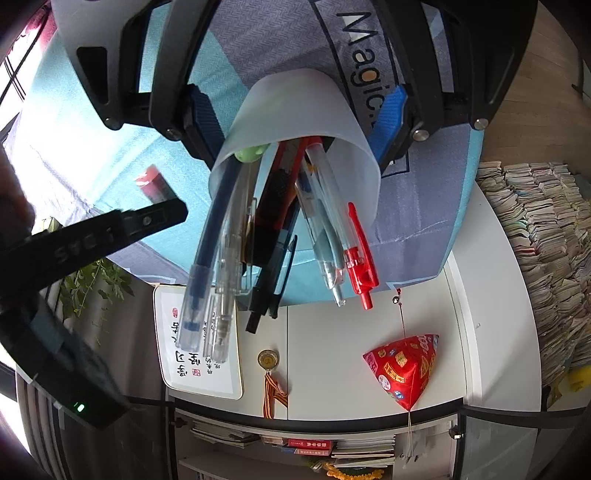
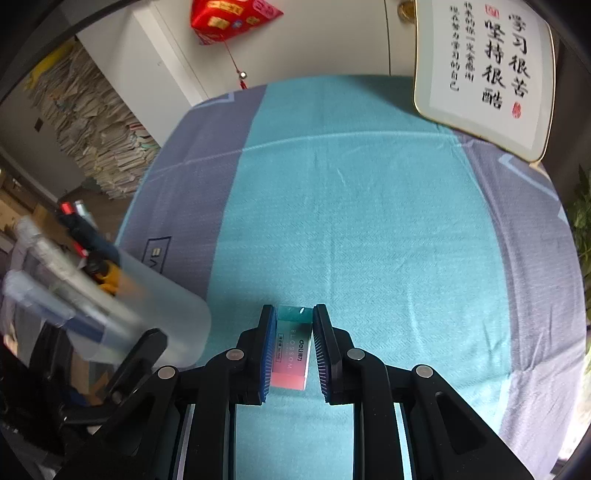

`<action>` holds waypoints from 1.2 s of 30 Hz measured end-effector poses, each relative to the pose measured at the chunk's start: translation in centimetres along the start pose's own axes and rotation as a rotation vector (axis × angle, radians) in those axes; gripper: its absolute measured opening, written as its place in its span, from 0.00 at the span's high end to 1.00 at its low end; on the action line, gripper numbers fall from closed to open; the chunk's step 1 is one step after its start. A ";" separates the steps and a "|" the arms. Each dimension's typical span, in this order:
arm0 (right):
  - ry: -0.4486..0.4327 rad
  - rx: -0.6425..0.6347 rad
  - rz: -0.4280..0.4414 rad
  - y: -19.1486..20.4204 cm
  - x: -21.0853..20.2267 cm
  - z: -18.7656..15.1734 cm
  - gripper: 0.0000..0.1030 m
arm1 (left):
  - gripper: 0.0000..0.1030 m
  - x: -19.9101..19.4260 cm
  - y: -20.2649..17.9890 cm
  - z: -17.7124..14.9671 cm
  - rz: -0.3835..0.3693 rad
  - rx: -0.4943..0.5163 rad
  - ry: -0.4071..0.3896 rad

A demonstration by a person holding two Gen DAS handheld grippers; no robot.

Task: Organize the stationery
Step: 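Lift the eraser with the right gripper and drop it into the cup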

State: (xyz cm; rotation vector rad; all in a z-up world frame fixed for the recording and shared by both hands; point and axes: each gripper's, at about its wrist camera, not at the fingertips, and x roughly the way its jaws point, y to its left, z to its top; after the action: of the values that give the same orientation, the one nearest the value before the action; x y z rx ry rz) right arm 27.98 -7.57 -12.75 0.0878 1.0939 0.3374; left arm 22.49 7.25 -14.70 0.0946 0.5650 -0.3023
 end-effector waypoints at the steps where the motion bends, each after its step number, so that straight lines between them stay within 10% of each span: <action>1: -0.018 -0.011 0.015 0.3 -1.1 -0.2 0.79 | 0.32 0.0 0.0 0.0 -0.001 -0.001 0.000; 15: -0.321 -0.267 0.255 9.7 -10.2 1.0 0.79 | 0.32 0.0 0.1 0.0 -0.008 -0.008 0.001; 36: -0.231 -0.280 0.246 10.3 -4.0 2.4 0.79 | 0.31 0.0 0.2 -0.1 -0.017 -0.012 0.006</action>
State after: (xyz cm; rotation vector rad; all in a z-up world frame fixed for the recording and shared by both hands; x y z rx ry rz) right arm 26.12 1.14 -5.79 0.0112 0.7994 0.6813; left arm 22.56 7.45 -14.76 0.0787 0.5735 -0.3153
